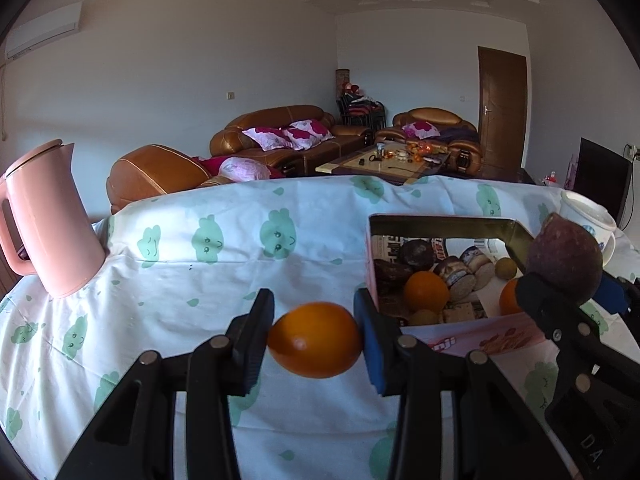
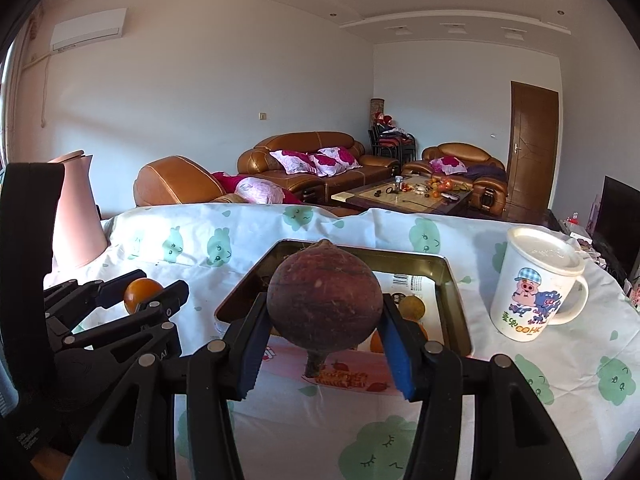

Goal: Organize fruits
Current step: 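Carry the passion fruit into the tin with the right tool while the left tool carries the mandarin there, then open both tools to release the passion fruit and mandarin in the tin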

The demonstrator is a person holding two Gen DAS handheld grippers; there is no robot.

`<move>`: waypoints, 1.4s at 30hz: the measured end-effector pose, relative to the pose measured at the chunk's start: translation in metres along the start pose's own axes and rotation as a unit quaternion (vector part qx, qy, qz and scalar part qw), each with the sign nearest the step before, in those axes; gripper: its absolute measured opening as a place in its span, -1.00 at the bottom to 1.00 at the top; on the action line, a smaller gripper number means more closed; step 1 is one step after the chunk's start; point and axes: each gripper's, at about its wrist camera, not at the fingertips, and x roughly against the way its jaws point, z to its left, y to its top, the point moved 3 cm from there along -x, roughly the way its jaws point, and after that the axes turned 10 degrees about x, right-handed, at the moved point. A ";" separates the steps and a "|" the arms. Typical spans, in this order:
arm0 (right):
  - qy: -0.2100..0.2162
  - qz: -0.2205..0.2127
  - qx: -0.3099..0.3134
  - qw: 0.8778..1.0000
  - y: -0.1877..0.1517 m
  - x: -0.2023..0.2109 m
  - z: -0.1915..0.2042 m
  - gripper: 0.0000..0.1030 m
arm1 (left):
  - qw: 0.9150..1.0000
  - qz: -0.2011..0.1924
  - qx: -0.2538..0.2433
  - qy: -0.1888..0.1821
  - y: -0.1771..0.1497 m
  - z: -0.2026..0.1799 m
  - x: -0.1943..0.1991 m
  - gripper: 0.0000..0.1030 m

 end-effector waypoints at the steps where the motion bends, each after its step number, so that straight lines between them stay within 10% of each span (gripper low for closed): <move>1: -0.002 0.000 0.002 1.000 -0.001 0.000 -0.002 0.06 | 1.000 0.001 0.000 -0.004 0.000 -0.003 0.000 -0.16; 26: -0.113 0.014 -0.017 0.993 0.008 -0.035 -0.070 0.06 | 0.997 0.015 -0.012 -0.076 0.025 -0.087 -0.037 -0.16; 42: 0.051 0.083 -0.059 0.993 0.001 -0.090 -0.081 0.07 | 0.995 0.069 0.019 -0.063 0.018 -0.072 -0.070 -0.05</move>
